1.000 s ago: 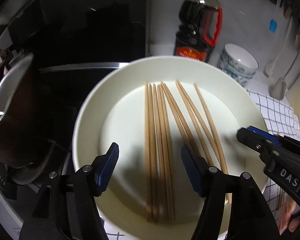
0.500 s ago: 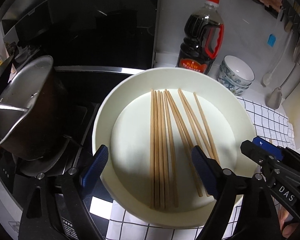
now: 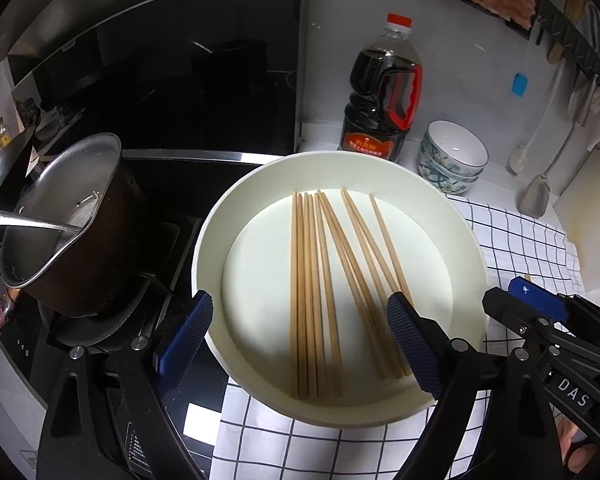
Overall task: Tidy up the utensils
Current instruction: 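Move both open tools back over the last chopsticks on the mat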
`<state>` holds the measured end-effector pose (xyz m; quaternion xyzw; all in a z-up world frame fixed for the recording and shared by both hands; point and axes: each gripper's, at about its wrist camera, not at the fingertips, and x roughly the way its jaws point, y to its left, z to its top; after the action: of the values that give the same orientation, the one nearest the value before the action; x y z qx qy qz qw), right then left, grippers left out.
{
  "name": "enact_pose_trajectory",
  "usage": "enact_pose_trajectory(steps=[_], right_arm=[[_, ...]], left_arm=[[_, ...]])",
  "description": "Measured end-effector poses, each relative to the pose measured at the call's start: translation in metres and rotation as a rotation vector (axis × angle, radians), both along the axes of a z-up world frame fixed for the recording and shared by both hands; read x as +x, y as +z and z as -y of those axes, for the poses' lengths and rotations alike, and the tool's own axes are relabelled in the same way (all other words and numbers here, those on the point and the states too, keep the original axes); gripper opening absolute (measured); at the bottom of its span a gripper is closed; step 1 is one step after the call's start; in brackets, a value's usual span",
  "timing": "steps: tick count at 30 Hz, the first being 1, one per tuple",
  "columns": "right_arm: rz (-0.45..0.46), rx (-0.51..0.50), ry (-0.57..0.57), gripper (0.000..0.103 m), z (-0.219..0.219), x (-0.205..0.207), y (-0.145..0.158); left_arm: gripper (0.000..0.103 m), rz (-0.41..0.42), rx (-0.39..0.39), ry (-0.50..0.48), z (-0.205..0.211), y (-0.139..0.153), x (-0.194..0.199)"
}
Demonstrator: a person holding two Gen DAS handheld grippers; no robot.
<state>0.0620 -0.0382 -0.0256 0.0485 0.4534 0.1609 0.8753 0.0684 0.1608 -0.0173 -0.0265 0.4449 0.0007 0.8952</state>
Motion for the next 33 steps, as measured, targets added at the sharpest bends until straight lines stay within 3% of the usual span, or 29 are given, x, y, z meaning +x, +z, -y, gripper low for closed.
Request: enact_pose_trajectory(steps=[11, 33], right_arm=[[-0.005, -0.012, -0.043, 0.044, 0.039, -0.029, 0.003], [-0.038, -0.024, -0.296, 0.044, 0.176, -0.082, -0.022]], left_arm=[[0.087, 0.017, 0.0, -0.044, 0.034, 0.007, -0.021], [0.088, 0.004, -0.029, -0.27, 0.162, 0.0, -0.038]])
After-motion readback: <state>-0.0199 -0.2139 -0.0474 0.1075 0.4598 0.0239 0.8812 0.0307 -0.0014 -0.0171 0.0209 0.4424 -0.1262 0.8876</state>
